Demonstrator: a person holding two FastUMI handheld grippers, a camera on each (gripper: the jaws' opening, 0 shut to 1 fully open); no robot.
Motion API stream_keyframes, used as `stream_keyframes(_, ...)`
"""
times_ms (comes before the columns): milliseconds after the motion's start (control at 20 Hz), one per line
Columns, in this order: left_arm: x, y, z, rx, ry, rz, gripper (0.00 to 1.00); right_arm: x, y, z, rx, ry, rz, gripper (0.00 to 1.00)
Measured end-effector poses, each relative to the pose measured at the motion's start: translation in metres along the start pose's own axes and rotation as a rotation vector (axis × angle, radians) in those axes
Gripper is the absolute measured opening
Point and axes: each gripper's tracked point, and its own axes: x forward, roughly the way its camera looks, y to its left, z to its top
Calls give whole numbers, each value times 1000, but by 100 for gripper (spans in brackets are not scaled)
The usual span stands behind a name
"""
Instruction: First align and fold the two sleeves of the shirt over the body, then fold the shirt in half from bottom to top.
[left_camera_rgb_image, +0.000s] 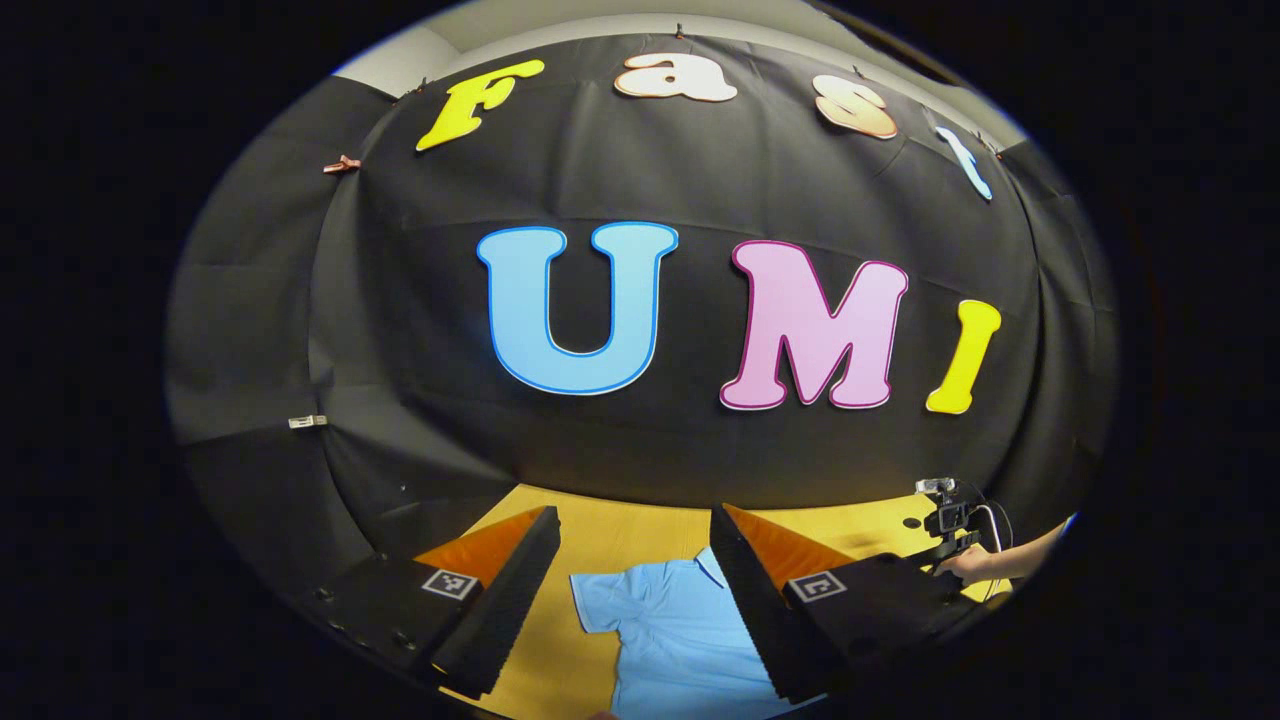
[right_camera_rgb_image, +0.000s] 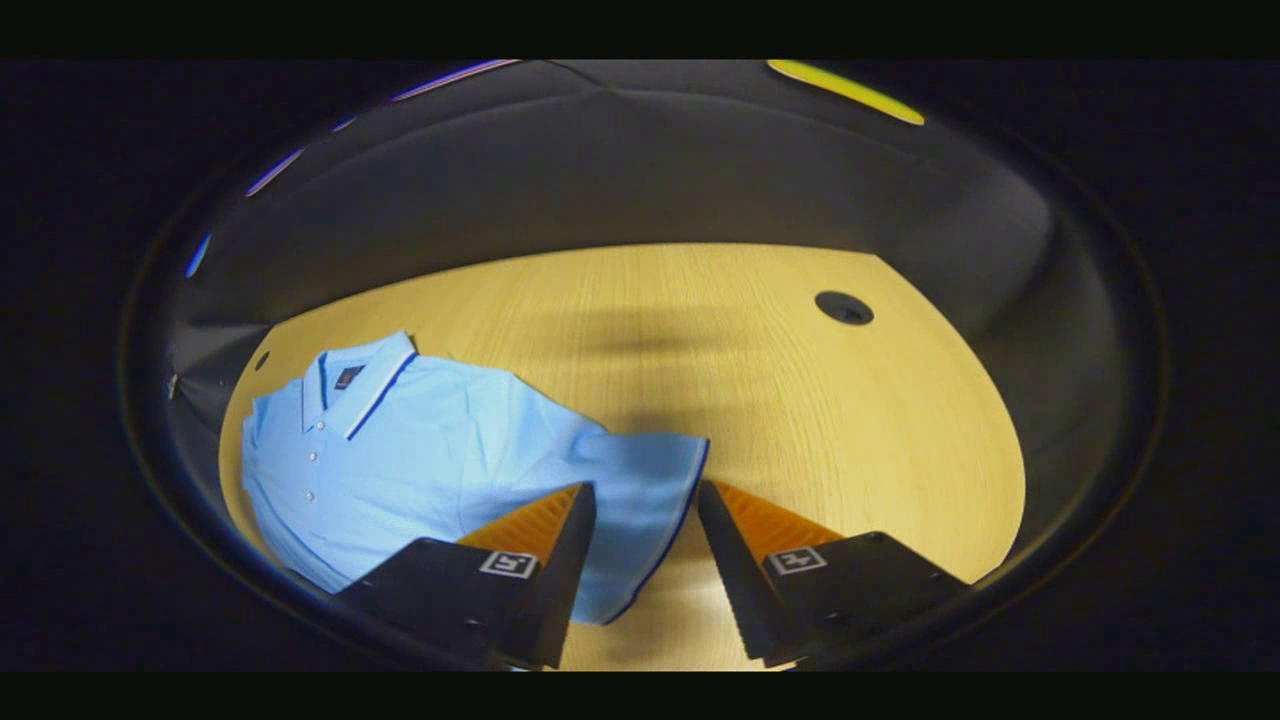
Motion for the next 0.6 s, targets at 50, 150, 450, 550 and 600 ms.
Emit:
stream_keyframes(50, 1, 2, -1, 2, 3, 0, 97, -8, 5, -2, -16, -13, 1, 44)
stream_keyframes(150, 3, 3, -2, 4, 9, -7, 97, -5, 12, 0, -13, -18, 15, 21)
stream_keyframes(450, 0, 18, -2, 5, 6, 9, 97, -26, 38, 27, 71, -85, 123, 11)
stream_keyframes(550, 2, 23, -3, -9, 4, 20, 97, -46, 68, 41, 84, -126, 206, 5)
stream_keyframes(600, 2, 24, -5, -14, 7, 25, 97, -54, 85, 44, 86, -133, 251, 5)
